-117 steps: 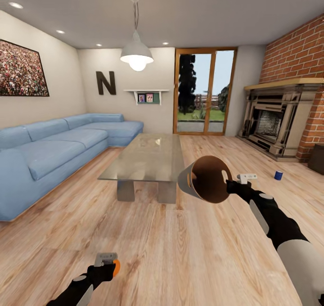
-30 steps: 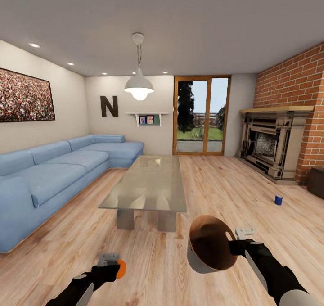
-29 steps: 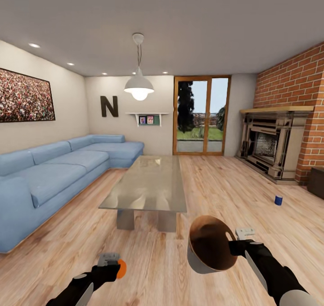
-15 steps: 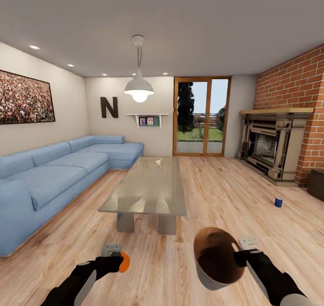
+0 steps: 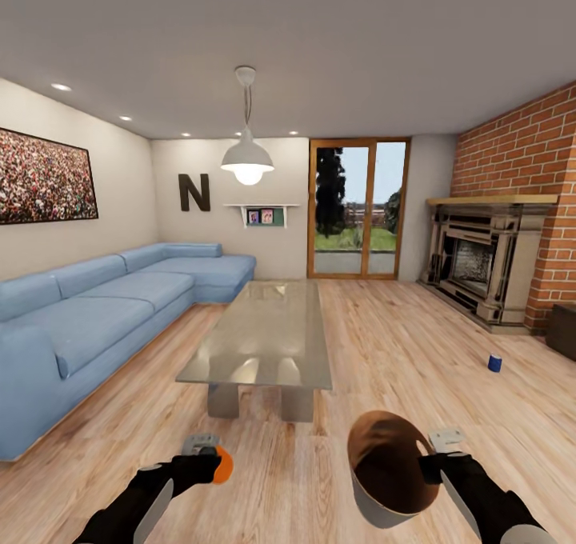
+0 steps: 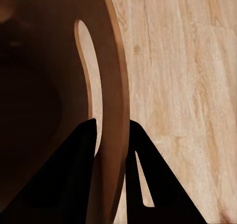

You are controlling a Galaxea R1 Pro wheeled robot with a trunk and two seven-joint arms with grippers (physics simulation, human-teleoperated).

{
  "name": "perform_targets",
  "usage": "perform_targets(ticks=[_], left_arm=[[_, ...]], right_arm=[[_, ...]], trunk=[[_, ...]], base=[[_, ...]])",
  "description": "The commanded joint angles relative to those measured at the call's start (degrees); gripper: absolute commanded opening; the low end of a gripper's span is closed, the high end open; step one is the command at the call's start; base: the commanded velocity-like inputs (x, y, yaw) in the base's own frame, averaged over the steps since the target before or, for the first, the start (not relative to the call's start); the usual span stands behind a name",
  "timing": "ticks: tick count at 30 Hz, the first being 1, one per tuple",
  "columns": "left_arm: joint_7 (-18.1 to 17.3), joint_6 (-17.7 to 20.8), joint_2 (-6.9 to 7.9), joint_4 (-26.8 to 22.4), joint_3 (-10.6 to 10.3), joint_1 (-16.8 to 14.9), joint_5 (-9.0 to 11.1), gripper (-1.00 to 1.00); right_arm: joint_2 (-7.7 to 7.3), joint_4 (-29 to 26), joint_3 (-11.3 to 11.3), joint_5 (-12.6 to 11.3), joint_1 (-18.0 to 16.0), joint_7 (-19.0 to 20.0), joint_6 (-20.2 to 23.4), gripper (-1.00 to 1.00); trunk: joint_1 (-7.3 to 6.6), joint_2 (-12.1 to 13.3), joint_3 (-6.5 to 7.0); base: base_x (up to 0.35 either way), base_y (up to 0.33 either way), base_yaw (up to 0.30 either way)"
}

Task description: Put the three can of soda from the living room inside the tash can in the kitchen.

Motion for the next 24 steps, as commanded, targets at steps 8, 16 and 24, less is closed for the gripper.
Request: perform_targets(ticks=[8,16,24], left_arm=[[-0.93,-1.53,-0.95,0.08,-0.83,-0.02,-0.03,-1.00],[-0.93,-1.53,-0.95,0.08,-0.83,-0.02,-0.03,-1.00],[-1.22,-1.55,-1.25,0.04,-0.98,-0.05,-0.08,-1.00]], right_arm=[[-0.16,2.01,-0.59,0.04,-0.01,0.96,-2.47,-1.00],[-0.16,2.01,-0.59,0.04,-0.01,1.58,-3.02,-1.00],[0.14,1.79,-0.68,0.15,0.14,1.99,-2.65,-1.00]], trunk=[[0.00,-0.01,0.01],[0.00,-0.01,0.01],[0.00,-0.01,0.01]], base=[[0.000,0.000,0.000],[0.000,0.000,0.000],[0.000,0.000,0.000]])
